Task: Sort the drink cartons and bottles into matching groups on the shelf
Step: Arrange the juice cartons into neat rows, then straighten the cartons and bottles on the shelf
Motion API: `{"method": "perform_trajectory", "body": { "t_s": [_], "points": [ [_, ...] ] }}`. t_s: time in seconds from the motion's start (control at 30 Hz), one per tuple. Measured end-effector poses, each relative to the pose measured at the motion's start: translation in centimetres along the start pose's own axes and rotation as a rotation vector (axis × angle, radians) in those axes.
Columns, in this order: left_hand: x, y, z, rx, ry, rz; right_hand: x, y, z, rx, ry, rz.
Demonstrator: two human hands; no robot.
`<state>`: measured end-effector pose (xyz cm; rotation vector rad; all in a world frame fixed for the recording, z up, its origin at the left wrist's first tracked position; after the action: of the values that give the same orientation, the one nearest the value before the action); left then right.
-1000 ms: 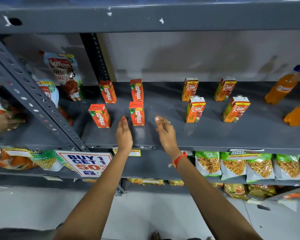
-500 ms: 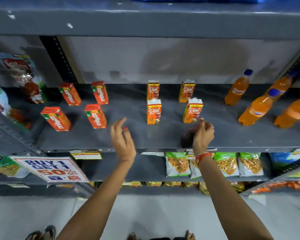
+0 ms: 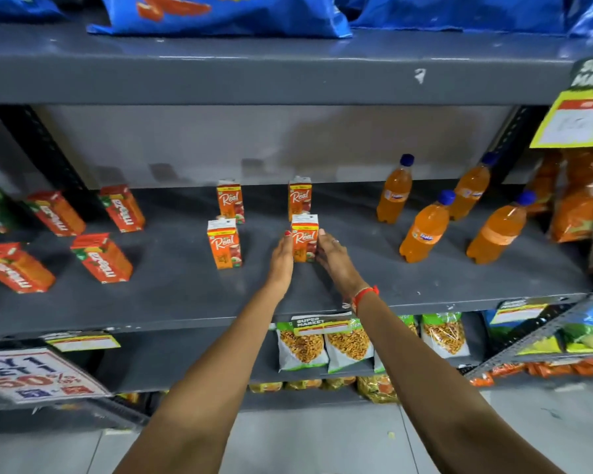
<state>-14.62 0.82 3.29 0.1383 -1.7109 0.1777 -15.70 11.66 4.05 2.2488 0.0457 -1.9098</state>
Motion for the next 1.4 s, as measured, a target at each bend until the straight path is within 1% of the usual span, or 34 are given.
{"method": "perform_trajectory", "body": {
  "t_s": [0.2,0.6,0.67,0.73,0.8,0.87,0.9,0.93,1.0,1.07,1.13,1.17,1.23,1.33,1.4],
  "points": [
    [-0.8,0.0,0.0,0.062,-0.011,0.002,0.5,-0.2,-0.1,-0.006,0.001,0.001],
    [-1.1,-0.2,-0.6,0.045,-0.008,0.022,0.8,0.0,-0.4,0.033,-0.006,-0.017],
    [-1.1,-0.3,-0.9,0.061,-0.018,0.01,1.1,-0.2,-0.4,0.063,0.004,-0.006],
    [-1.3,-0.4,-1.6,0.118,-0.016,-0.012,1.4,-1.1,-0.8,0.148,0.022,0.029],
    [-1.5,-0.7,-3.1,0.236,0.045,0.016,1.9,-2.7,-1.8,0.247,-0.001,0.121],
    [-1.1,-0.8,-5.3,0.389,0.186,0.078,2.4,-5.0,-3.4,0.327,-0.082,0.212],
    [-0.7,-0.4,-6.3,0.447,0.258,0.096,2.4,-6.4,-4.3,0.383,-0.119,0.234],
    [-0.5,0.2,-7.0,0.472,0.315,0.103,2.4,-8.1,-5.3,0.459,-0.152,0.248],
    [0.3,2.3,-7.7,0.431,0.403,0.102,2.0,-11.5,-6.7,0.645,-0.202,0.245],
    [1.1,4.9,-7.5,0.334,0.458,0.094,1.2,-14.7,-7.6,0.821,-0.238,0.23],
    [1.7,7.9,-6.6,0.227,0.461,0.096,0.3,-17.5,-7.8,0.925,-0.268,0.226],
    [1.9,9.8,-5.9,0.166,0.431,0.086,-0.2,-18.7,-7.6,0.929,-0.261,0.223],
    [2.3,13.1,-4.2,0.06,0.309,0.053,-0.7,-20.2,-6.1,0.831,-0.192,0.202],
    [3.1,17.6,-2.3,-0.127,0.132,0.032,-1.6,-20.5,-3.5,0.545,-0.119,0.098],
    [2.9,19.7,-1.6,-0.204,0.01,0.06,-1.8,-20.2,-2.6,0.423,-0.102,0.005]
  ]
}}
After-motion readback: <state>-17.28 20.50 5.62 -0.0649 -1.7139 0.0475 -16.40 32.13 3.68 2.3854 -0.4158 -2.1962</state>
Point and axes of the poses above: each hand's wrist, its own z-axis towards the middle knuckle, its own y-axis out of the palm, x = y × z, the point moved 6 cm from there along z, towards the middle knuckle, and after that the axes turned 5 degrees about z, right-handed, at the moved point
